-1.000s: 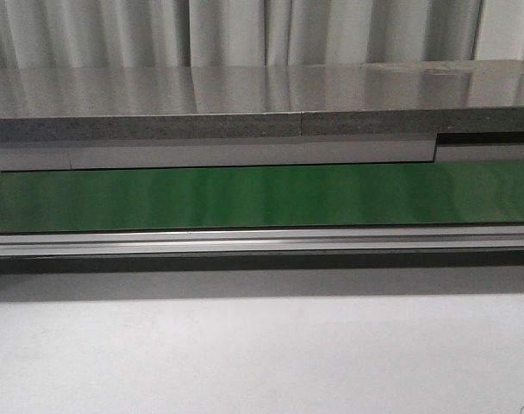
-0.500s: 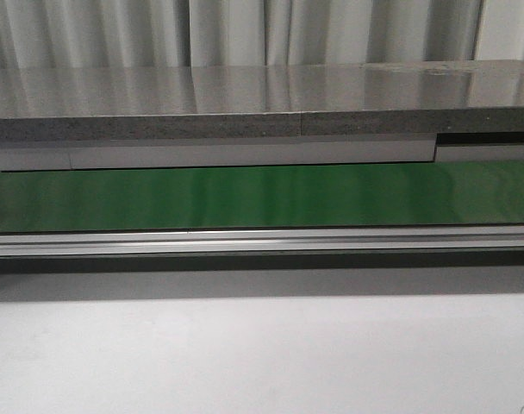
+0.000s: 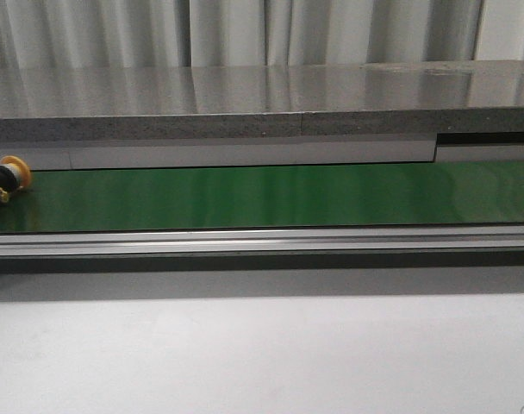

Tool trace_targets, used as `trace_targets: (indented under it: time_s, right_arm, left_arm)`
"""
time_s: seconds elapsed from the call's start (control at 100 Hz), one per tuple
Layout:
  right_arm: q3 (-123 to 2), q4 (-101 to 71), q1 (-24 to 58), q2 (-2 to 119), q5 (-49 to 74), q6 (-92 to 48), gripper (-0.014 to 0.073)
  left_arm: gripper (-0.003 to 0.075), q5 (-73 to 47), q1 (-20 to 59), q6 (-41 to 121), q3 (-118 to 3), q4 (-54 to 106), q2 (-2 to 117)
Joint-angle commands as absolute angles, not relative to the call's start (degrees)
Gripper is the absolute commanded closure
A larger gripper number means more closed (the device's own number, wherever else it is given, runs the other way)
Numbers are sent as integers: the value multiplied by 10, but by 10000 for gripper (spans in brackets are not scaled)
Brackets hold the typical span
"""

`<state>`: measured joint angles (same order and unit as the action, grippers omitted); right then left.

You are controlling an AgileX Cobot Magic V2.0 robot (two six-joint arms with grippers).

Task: Move button from left to right
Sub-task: 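Lower the button onto the green belt and open the left gripper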

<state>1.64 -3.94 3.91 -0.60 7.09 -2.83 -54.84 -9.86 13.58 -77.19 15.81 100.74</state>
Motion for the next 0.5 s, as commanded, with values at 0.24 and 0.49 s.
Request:
trace_targets:
  time_s: [0.24,0.49]
  right_arm:
    - [8,-37,38,-17,21,-32,662]
    - [8,-37,38,-17,21,-32,662]
  left_arm:
    - [121,-531,-95,186,-781,247,902]
    - [121,-423,-95,210,-689,247,758]
